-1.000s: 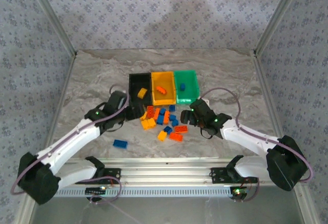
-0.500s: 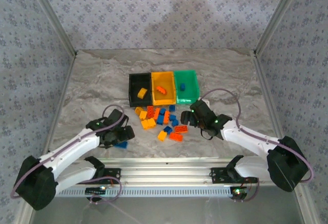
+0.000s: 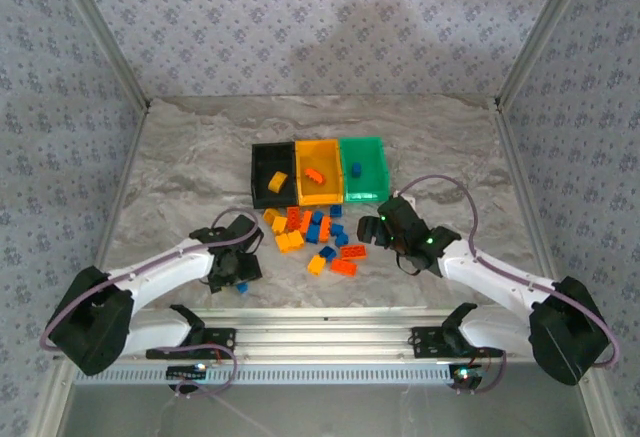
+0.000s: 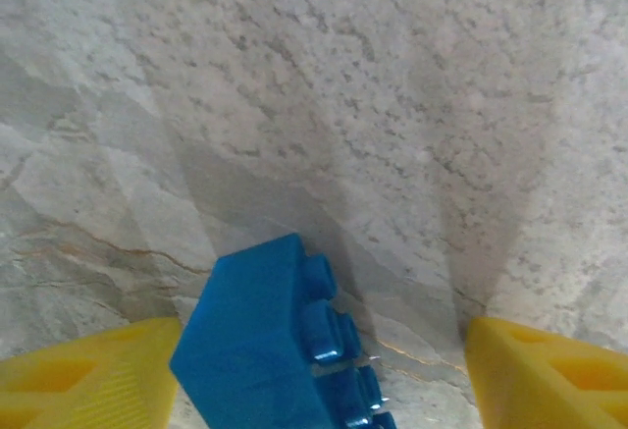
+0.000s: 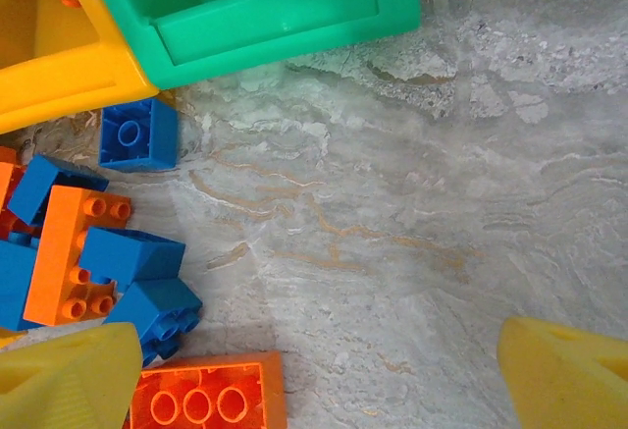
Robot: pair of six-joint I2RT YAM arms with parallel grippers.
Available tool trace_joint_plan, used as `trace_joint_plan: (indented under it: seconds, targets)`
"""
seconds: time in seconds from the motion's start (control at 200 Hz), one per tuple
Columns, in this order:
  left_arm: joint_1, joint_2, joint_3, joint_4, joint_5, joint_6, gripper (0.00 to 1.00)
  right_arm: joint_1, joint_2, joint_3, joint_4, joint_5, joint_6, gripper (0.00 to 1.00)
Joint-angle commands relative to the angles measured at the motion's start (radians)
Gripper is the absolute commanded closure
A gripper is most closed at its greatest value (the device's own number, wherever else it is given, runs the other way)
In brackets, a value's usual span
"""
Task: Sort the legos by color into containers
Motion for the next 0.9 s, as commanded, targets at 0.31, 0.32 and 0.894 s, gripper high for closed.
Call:
trace_joint_plan:
  seconds: [0.31,0.32,0.894]
  targets:
    - [-0.058,0.049,0.039,0.087,0.051,-0.006,0.73,-0.020,-0.040,-0.033,-0.003,0.002,0.012,0.04]
    - [-0.060,0.049,0.040,0.085,0.051,-0.006,0.73,-0.020,-0.040,-0.033,-0.002,0.002,0.012,0.04]
    - [-0.119,0.386,0.718,0.196,0.060,0.244,0.94,-0.040,-0.117,-0.067,-0.058,0.064,0.057,0.04]
